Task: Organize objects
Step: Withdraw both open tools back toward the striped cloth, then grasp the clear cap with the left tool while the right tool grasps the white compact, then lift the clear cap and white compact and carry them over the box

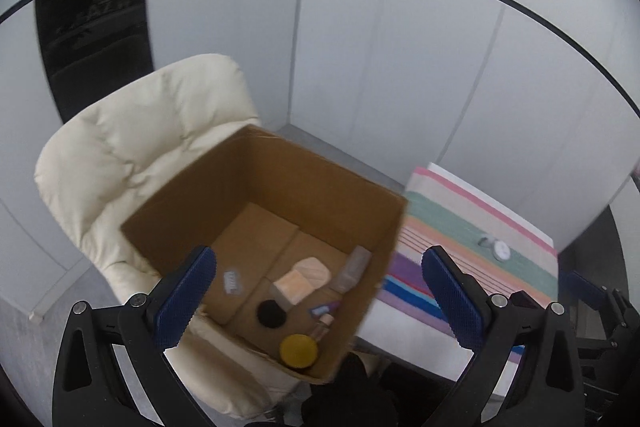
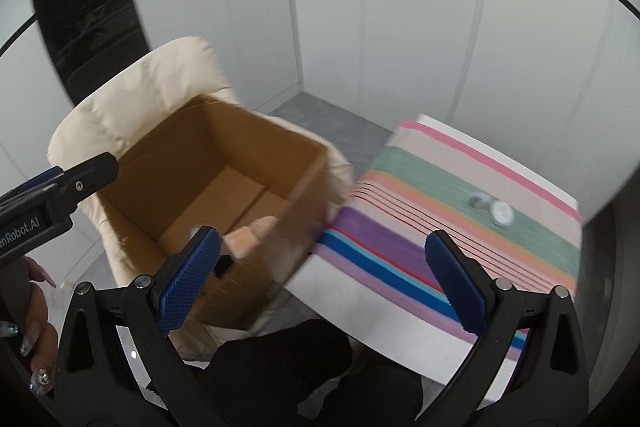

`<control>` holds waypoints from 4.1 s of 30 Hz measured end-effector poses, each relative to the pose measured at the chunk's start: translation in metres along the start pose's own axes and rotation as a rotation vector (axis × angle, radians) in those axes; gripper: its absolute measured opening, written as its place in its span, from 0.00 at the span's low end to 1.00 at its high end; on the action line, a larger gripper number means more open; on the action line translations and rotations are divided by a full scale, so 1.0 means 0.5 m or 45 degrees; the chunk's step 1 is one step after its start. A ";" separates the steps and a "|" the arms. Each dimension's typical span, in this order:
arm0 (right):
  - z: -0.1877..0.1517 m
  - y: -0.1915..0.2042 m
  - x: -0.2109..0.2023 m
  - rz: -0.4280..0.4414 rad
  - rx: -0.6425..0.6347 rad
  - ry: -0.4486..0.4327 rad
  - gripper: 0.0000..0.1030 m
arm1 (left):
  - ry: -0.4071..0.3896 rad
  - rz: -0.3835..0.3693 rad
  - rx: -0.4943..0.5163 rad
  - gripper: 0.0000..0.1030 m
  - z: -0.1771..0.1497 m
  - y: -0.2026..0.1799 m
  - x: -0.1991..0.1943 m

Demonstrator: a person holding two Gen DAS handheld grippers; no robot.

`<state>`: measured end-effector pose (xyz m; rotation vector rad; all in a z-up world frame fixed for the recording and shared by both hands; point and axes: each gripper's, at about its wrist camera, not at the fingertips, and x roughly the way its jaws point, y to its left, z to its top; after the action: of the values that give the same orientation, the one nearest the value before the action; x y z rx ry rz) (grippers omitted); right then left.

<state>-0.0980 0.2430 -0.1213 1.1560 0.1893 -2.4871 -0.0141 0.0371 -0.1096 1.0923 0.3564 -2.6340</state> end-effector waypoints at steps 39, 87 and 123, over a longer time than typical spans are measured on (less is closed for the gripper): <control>-0.148 -0.728 0.362 -0.376 0.452 0.090 1.00 | 0.322 -0.238 0.325 0.99 -0.035 -0.645 0.552; 0.019 -0.799 0.167 -0.470 0.511 -0.030 0.58 | 0.188 -0.287 0.363 0.57 0.161 -0.782 0.418; 0.133 -0.161 0.042 -0.136 0.103 0.014 0.58 | 0.137 0.092 0.176 0.57 0.223 -0.165 0.136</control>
<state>-0.1892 0.2917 -0.0973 1.2226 0.1584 -2.6034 -0.1604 0.0680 -0.0718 1.2686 0.1547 -2.5745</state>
